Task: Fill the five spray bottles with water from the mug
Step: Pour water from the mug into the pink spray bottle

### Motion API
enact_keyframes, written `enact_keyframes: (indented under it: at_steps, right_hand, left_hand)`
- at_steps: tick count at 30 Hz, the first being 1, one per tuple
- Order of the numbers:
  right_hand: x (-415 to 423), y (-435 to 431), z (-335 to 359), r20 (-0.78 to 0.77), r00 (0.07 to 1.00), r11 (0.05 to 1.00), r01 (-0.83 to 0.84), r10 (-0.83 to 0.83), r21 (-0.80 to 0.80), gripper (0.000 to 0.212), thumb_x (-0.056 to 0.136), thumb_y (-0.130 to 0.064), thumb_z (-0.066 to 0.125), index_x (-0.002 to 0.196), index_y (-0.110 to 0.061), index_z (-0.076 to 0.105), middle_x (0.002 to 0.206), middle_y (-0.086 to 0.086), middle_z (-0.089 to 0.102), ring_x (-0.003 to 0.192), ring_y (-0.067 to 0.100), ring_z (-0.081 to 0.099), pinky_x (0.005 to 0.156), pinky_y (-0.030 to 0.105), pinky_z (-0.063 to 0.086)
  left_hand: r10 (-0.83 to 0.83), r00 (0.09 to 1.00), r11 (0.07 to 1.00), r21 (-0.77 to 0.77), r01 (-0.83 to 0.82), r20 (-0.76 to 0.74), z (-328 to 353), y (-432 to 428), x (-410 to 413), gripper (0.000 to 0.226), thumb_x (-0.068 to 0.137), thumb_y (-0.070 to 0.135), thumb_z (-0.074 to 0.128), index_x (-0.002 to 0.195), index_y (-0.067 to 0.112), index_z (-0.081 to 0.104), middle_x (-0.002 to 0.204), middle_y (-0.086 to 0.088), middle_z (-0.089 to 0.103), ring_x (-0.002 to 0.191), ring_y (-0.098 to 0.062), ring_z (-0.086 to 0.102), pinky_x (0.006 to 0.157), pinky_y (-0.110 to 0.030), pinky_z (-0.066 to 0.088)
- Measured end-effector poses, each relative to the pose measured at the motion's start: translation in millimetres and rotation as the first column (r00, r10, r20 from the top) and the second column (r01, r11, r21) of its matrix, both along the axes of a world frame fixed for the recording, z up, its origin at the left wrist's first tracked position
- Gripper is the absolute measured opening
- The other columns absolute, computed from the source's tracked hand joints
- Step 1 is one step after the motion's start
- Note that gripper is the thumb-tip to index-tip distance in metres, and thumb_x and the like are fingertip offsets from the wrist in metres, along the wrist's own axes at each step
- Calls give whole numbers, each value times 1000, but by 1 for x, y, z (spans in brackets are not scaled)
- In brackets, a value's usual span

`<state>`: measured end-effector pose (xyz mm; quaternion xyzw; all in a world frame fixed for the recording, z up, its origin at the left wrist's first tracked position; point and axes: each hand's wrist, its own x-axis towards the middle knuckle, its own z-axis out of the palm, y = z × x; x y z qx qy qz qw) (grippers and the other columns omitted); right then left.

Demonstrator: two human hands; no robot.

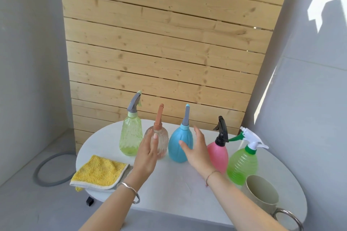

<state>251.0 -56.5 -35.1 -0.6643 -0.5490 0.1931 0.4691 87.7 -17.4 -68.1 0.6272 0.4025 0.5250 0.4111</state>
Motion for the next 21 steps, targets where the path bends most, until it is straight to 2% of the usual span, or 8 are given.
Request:
enact_keyframes:
  at_steps: [3, 5, 7, 9, 12, 15, 18, 21]
  right_hand:
    - [7, -37, 3, -8, 994, 952, 110, -113, 286, 47, 81, -11, 73, 121, -19, 49, 122, -10, 54, 114, 11, 52, 96, 22, 39]
    - [17, -53, 1, -57, 960, 883, 275, -274, 381, 41, 77, -6, 75, 107, -16, 49, 105, -4, 54, 97, 18, 54, 82, 24, 40]
    - [26, -56, 3, -168, 897, 825, 442, -409, 352, 45, 75, -4, 75, 110, -5, 46, 109, 5, 46, 100, 24, 49, 85, 23, 34]
    - [34, -49, 4, -213, 854, 813, 519, -475, 265, 54, 76, -5, 75, 119, 5, 43, 119, 14, 43, 112, 28, 43, 92, 24, 31]
    - [42, -37, 6, -219, 867, 860, 484, -448, 159, 48, 82, -11, 71, 123, 0, 49, 120, 13, 54, 116, 29, 50, 92, 30, 37]
    - [46, -37, 11, -183, 914, 922, 380, -361, 78, 23, 87, -16, 66, 109, -11, 61, 95, 0, 63, 102, 29, 60, 75, 26, 35]
    - [38, -54, 28, -117, 955, 948, 287, -272, 138, 16, 84, -21, 71, 99, -17, 66, 87, -8, 66, 90, 16, 62, 69, 21, 38]
    - [19, -80, 55, -158, 978, 956, 171, -136, 239, 11, 78, -26, 77, 84, -27, 68, 81, -17, 68, 80, 0, 61, 71, 8, 41]
  left_hand:
    - [28, 998, 999, -16, -27, 57, 3, -7, 3, 66, 89, 79, 31, 140, 40, 46, 143, 13, 50, 134, -13, 46, 102, -53, 47]
    - [66, 994, 998, -17, -65, 83, 9, -20, 8, 68, 88, 79, 31, 139, 37, 47, 143, 14, 49, 135, -11, 44, 106, -51, 45]
    - [97, 990, 995, -12, -97, 101, 16, -34, 14, 70, 88, 77, 30, 140, 32, 45, 144, 13, 46, 136, -6, 41, 112, -46, 39]
    - [94, 992, 995, -40, -91, 85, 23, -48, 21, 72, 91, 73, 31, 144, 25, 42, 149, 9, 42, 140, -8, 36, 117, -43, 32]
    - [68, 996, 995, -75, -64, 58, 29, -65, 31, 68, 90, 58, 37, 147, 20, 38, 151, 7, 39, 140, -11, 34, 119, -39, 28]
    - [35, 999, 993, -109, -35, -6, 35, -76, 37, 57, 95, 42, 55, 145, 22, 38, 145, 12, 41, 137, -10, 37, 116, -33, 30]
    - [-47, 975, 998, -53, 36, -216, 43, -89, 38, 78, 84, 33, 75, 148, 20, 33, 139, 14, 38, 137, -8, 34, 104, -18, 26]
    - [-133, 906, 991, -28, 133, -403, 54, -108, 42, 110, 64, 52, 84, 152, 26, 23, 145, 15, 36, 136, -10, 35, 110, -25, 33]
